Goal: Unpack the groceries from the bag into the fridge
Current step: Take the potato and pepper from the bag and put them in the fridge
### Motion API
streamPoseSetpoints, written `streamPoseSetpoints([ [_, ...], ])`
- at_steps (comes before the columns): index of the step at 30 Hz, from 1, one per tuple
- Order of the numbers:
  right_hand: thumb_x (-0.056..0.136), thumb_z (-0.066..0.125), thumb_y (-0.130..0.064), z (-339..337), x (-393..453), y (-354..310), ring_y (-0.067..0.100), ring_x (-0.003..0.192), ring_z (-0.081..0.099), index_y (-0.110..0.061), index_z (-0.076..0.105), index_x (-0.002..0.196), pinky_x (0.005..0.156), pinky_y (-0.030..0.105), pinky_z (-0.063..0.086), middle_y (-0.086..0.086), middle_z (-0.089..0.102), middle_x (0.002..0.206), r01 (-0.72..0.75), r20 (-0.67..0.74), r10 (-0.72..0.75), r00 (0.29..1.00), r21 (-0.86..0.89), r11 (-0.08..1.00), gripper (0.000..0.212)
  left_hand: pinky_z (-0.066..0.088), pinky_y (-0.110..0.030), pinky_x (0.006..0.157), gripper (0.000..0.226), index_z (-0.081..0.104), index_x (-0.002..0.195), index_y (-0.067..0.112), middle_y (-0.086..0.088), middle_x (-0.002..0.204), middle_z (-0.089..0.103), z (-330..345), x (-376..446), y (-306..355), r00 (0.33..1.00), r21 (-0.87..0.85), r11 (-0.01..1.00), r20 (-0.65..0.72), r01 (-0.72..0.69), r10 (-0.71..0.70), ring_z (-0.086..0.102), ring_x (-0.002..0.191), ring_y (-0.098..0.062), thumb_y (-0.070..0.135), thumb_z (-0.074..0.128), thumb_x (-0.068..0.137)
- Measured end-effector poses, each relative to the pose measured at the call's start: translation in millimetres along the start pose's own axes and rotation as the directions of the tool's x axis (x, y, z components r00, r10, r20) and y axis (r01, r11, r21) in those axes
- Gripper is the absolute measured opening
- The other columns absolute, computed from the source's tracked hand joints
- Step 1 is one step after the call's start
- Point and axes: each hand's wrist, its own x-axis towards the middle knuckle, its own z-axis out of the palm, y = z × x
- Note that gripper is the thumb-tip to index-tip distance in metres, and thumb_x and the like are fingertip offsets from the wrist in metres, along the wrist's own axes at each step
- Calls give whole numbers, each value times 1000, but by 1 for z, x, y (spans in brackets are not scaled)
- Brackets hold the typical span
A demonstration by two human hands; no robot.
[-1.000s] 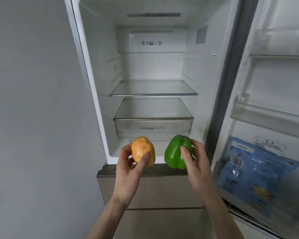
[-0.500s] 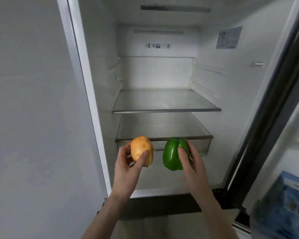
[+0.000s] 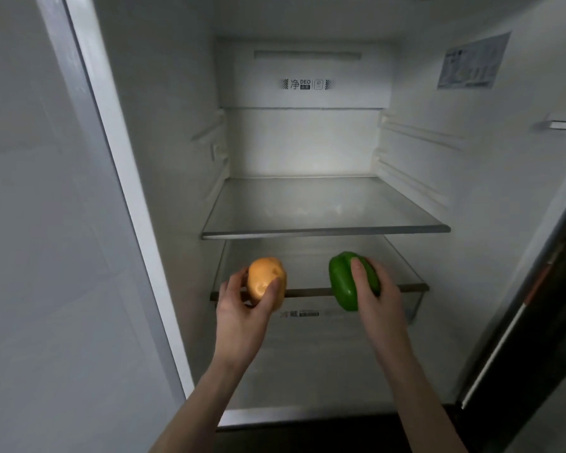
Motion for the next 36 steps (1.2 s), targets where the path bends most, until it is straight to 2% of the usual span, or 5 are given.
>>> streamPoseSetpoints([
  [5, 93, 64, -58, 11, 34, 4, 17, 102, 60, -27, 56, 125, 69, 22, 42, -7, 60, 109, -8, 10, 9, 1000, -141, 990, 45, 50, -20, 80, 50, 59, 127, 26, 16, 109, 68, 12, 23, 5, 998, 84, 996, -65, -13, 19, 63, 95, 9, 44, 80, 85],
  [17, 84, 73, -61, 40, 95, 18, 17, 94, 66, -24, 71, 101, 88, 40, 56, -3, 70, 98, 4, 147, 27, 989, -207, 978, 41, 49, -51, 99, 72, 68, 116, 17, -13, 101, 76, 29, 62, 1, 992, 512, 859, -114, 13, 53, 67, 102, -39, 77, 45, 83],
  [23, 90, 56, -70, 50, 109, 15, 22, 109, 60, -23, 62, 127, 98, 41, 51, -2, 64, 115, 21, 211, 46, 976, -303, 953, 61, 45, -47, 96, 67, 71, 104, 9, -18, 112, 70, 34, 71, -1, 990, 649, 760, -128, 40, 57, 59, 108, -41, 66, 37, 96],
  [30, 92, 53, -67, 48, 107, 10, 21, 109, 60, -29, 63, 121, 96, 41, 51, -4, 64, 114, 57, 266, 24, 964, -292, 955, 49, 48, -45, 92, 64, 66, 117, 5, -22, 118, 65, 33, 70, 0, 993, 590, 807, -98, 0, 71, 60, 110, -42, 62, 44, 98],
  [36, 82, 73, -63, 40, 98, 15, 13, 100, 65, -28, 65, 110, 89, 37, 55, -5, 66, 105, 126, 323, -36, 946, -263, 956, 46, 53, -48, 91, 64, 52, 137, 7, -18, 125, 62, 32, 61, -2, 985, 510, 854, -67, -101, 157, 58, 115, -37, 57, 54, 97],
])
